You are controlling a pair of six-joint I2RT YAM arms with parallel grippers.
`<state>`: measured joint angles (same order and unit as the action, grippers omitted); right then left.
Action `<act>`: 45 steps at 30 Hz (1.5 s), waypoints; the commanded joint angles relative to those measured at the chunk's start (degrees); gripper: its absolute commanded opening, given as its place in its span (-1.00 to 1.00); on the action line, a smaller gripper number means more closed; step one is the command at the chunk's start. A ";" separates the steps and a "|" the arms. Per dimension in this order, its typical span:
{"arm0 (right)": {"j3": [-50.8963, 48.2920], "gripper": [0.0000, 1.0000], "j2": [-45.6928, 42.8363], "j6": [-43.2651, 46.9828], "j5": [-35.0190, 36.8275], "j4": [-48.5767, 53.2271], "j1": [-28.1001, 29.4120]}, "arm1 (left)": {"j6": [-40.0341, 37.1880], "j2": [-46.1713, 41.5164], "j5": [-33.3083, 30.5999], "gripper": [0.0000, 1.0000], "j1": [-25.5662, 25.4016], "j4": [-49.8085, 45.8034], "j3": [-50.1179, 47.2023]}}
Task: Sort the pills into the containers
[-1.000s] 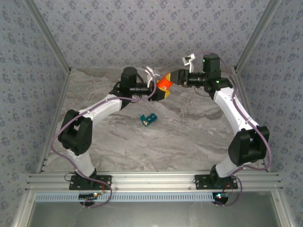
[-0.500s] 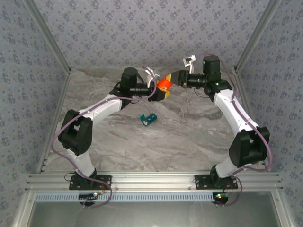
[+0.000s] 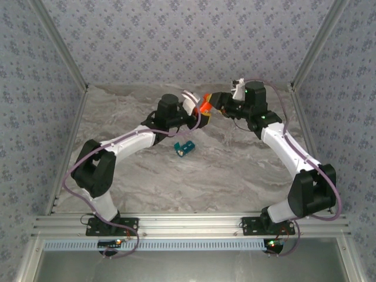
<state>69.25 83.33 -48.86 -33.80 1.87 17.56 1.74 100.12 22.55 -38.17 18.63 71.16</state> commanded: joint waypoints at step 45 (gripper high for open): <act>10.44 0.07 1.24 12.32 -15.60 4.99 -2.07 | 11.53 1.49 27.39 -1.00 4.42 9.32 5.80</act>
<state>78.70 84.55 -36.93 -47.66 7.25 14.39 12.95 101.49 49.10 -33.74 25.96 75.33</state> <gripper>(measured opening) 0.564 0.533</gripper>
